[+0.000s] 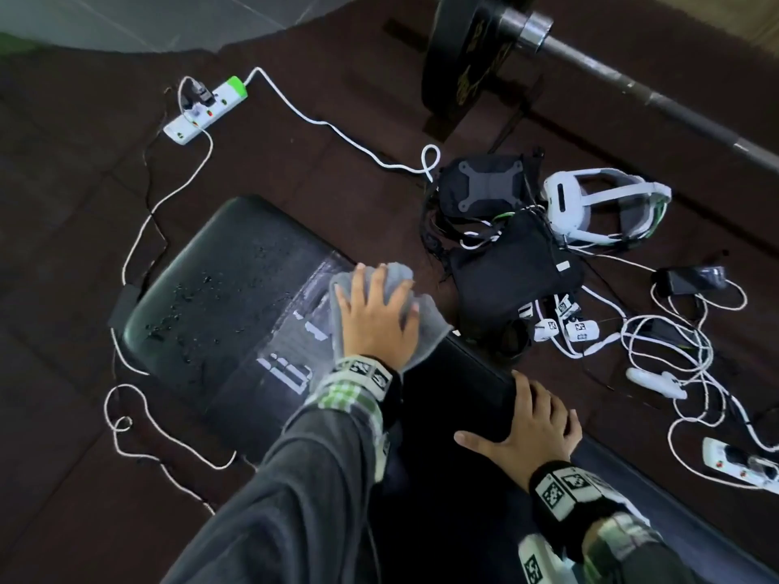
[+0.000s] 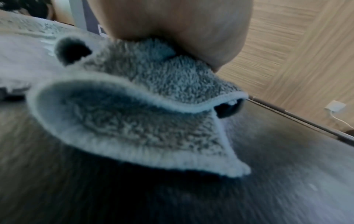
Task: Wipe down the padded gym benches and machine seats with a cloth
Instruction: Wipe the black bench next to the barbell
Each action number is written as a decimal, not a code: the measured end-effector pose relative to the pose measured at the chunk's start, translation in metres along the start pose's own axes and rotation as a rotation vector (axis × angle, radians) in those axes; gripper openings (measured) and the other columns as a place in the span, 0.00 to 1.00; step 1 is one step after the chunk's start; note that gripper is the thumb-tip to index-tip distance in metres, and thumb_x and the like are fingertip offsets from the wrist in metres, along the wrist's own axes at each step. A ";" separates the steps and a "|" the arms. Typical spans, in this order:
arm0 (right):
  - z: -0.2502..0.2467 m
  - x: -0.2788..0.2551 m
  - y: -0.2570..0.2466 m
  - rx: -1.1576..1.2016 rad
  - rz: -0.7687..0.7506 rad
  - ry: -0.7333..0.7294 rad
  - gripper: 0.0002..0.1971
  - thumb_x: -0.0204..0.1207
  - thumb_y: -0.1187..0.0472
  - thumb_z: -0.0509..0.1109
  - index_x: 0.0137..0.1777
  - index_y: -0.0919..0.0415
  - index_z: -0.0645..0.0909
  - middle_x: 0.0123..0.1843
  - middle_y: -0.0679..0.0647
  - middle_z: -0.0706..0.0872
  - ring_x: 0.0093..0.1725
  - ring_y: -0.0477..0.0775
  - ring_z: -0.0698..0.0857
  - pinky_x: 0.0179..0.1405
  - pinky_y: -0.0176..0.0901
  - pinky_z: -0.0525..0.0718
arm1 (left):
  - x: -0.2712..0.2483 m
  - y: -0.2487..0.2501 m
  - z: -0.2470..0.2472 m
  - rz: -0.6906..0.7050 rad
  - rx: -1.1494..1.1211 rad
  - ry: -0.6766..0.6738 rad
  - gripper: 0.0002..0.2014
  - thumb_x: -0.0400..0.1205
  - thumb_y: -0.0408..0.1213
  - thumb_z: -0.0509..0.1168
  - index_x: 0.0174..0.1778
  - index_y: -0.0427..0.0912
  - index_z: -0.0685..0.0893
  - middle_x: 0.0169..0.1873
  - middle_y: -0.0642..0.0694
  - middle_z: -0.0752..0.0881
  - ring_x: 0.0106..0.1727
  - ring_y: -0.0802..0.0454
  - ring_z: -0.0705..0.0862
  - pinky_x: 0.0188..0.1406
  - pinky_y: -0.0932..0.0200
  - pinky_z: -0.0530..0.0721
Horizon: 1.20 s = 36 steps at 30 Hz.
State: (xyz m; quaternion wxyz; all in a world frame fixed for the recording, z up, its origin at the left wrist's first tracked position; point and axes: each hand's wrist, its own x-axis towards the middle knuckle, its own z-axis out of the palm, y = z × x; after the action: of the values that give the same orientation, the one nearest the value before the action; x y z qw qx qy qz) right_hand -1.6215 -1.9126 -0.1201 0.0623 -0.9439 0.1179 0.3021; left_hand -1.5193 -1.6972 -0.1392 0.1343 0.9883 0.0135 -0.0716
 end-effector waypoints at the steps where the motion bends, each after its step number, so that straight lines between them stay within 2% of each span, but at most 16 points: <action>1: 0.000 0.000 0.000 0.004 0.004 0.014 0.69 0.36 0.11 0.43 0.81 0.47 0.50 0.79 0.52 0.62 0.77 0.58 0.59 0.76 0.63 0.51 | -0.003 0.002 0.002 0.016 -0.028 0.008 0.25 0.81 0.54 0.53 0.69 0.49 0.84 0.75 0.39 0.77 0.78 0.30 0.70 0.75 0.22 0.58; 4: -0.004 -0.002 -0.003 0.006 0.018 -0.015 0.69 0.37 0.11 0.49 0.81 0.46 0.47 0.79 0.50 0.59 0.78 0.56 0.56 0.77 0.61 0.49 | -0.006 -0.001 -0.003 -0.002 -0.162 0.014 0.27 0.82 0.54 0.52 0.75 0.51 0.79 0.79 0.39 0.72 0.81 0.35 0.67 0.78 0.28 0.54; 7: -0.006 -0.004 -0.007 0.018 0.046 -0.033 0.67 0.37 0.13 0.53 0.80 0.45 0.46 0.79 0.49 0.57 0.78 0.55 0.55 0.78 0.60 0.48 | -0.015 -0.020 -0.014 0.030 -0.224 0.073 0.26 0.85 0.52 0.51 0.79 0.52 0.73 0.82 0.40 0.67 0.83 0.41 0.66 0.81 0.37 0.57; 10: -0.013 -0.004 -0.016 0.048 0.071 -0.071 0.67 0.40 0.17 0.64 0.80 0.44 0.45 0.82 0.50 0.51 0.80 0.57 0.53 0.78 0.60 0.48 | -0.030 -0.049 -0.021 0.014 -0.182 0.116 0.25 0.85 0.50 0.52 0.79 0.53 0.73 0.82 0.42 0.68 0.82 0.44 0.66 0.79 0.33 0.58; 12: -0.018 0.001 -0.035 0.098 -0.034 0.019 0.61 0.50 0.26 0.72 0.81 0.46 0.49 0.83 0.54 0.52 0.79 0.61 0.56 0.77 0.63 0.54 | -0.040 -0.078 -0.023 -0.028 -0.165 0.162 0.25 0.84 0.49 0.53 0.79 0.53 0.74 0.82 0.42 0.68 0.82 0.45 0.65 0.78 0.29 0.59; 14: -0.022 0.006 -0.066 0.178 -0.267 0.218 0.50 0.58 0.31 0.68 0.79 0.51 0.59 0.80 0.59 0.62 0.76 0.66 0.65 0.72 0.66 0.66 | -0.048 -0.111 -0.027 -0.087 -0.134 0.202 0.25 0.84 0.48 0.54 0.78 0.53 0.73 0.81 0.41 0.69 0.81 0.44 0.65 0.75 0.27 0.63; 15: -0.025 0.009 -0.088 0.205 -0.373 0.292 0.46 0.60 0.32 0.64 0.78 0.53 0.62 0.79 0.60 0.65 0.75 0.66 0.66 0.71 0.66 0.68 | -0.051 -0.128 -0.029 -0.127 -0.114 0.220 0.25 0.83 0.48 0.54 0.78 0.52 0.72 0.81 0.40 0.70 0.80 0.43 0.66 0.74 0.26 0.64; 17: -0.028 0.017 -0.133 0.202 -0.482 0.294 0.46 0.64 0.28 0.59 0.79 0.53 0.62 0.81 0.58 0.62 0.79 0.64 0.61 0.75 0.65 0.61 | -0.058 -0.164 -0.034 -0.230 -0.092 0.225 0.26 0.84 0.49 0.53 0.79 0.50 0.72 0.81 0.38 0.69 0.80 0.41 0.66 0.74 0.25 0.64; 19: -0.028 0.028 -0.168 0.177 -0.469 0.243 0.50 0.63 0.22 0.55 0.81 0.51 0.57 0.82 0.59 0.57 0.81 0.64 0.55 0.76 0.64 0.54 | -0.060 -0.192 -0.040 -0.339 -0.094 0.231 0.27 0.84 0.49 0.51 0.80 0.48 0.71 0.82 0.37 0.66 0.82 0.39 0.65 0.75 0.25 0.62; 22: -0.018 0.042 -0.203 0.105 -0.399 0.272 0.45 0.66 0.24 0.54 0.80 0.48 0.62 0.81 0.65 0.59 0.77 0.75 0.61 0.72 0.71 0.59 | -0.059 -0.228 -0.048 -0.478 -0.124 0.214 0.30 0.84 0.51 0.48 0.83 0.48 0.68 0.84 0.38 0.61 0.85 0.38 0.59 0.79 0.28 0.55; 24: -0.012 0.048 -0.207 0.155 -0.400 0.319 0.37 0.71 0.33 0.55 0.77 0.51 0.68 0.78 0.67 0.64 0.71 0.76 0.68 0.69 0.73 0.65 | -0.057 -0.244 -0.050 -0.536 -0.139 0.192 0.30 0.84 0.51 0.47 0.84 0.49 0.65 0.85 0.39 0.58 0.86 0.39 0.54 0.81 0.32 0.50; 26: -0.007 0.052 -0.201 0.224 -0.456 0.364 0.31 0.75 0.41 0.56 0.76 0.55 0.70 0.77 0.69 0.66 0.69 0.75 0.71 0.67 0.71 0.70 | -0.056 -0.255 -0.049 -0.560 -0.163 0.161 0.29 0.85 0.50 0.48 0.85 0.51 0.62 0.86 0.41 0.56 0.87 0.41 0.51 0.82 0.33 0.47; 30: -0.004 0.055 -0.190 0.350 -0.578 0.474 0.23 0.77 0.59 0.61 0.72 0.64 0.74 0.75 0.70 0.69 0.66 0.74 0.74 0.63 0.71 0.76 | -0.058 -0.263 -0.041 -0.549 -0.191 0.164 0.29 0.86 0.53 0.45 0.85 0.52 0.63 0.86 0.42 0.58 0.87 0.41 0.53 0.82 0.32 0.48; 33: -0.010 0.046 -0.199 0.390 -0.723 0.486 0.25 0.75 0.65 0.63 0.74 0.59 0.70 0.74 0.67 0.69 0.69 0.69 0.73 0.68 0.63 0.73 | -0.057 -0.261 -0.039 -0.549 -0.191 0.206 0.31 0.84 0.55 0.42 0.84 0.52 0.65 0.85 0.42 0.61 0.86 0.41 0.56 0.82 0.31 0.50; 35: -0.008 0.040 -0.213 0.328 -0.894 0.422 0.26 0.75 0.65 0.62 0.75 0.56 0.67 0.75 0.66 0.68 0.73 0.67 0.69 0.71 0.59 0.66 | -0.057 -0.260 -0.037 -0.558 -0.193 0.211 0.31 0.84 0.55 0.41 0.84 0.54 0.63 0.85 0.43 0.60 0.86 0.43 0.54 0.83 0.33 0.48; 36: -0.003 0.038 -0.220 0.257 -0.975 0.381 0.26 0.75 0.63 0.60 0.75 0.55 0.66 0.76 0.66 0.67 0.74 0.68 0.67 0.71 0.60 0.63 | -0.057 -0.260 -0.036 -0.559 -0.195 0.215 0.30 0.84 0.54 0.41 0.84 0.54 0.63 0.85 0.43 0.60 0.86 0.44 0.54 0.83 0.33 0.48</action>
State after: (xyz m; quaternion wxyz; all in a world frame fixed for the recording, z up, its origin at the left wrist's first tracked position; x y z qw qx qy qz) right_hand -1.5330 -1.7082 -0.1294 0.2879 -0.9121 -0.2885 0.0447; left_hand -1.5825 -1.4375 -0.1653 0.2012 0.9306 0.3057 0.0006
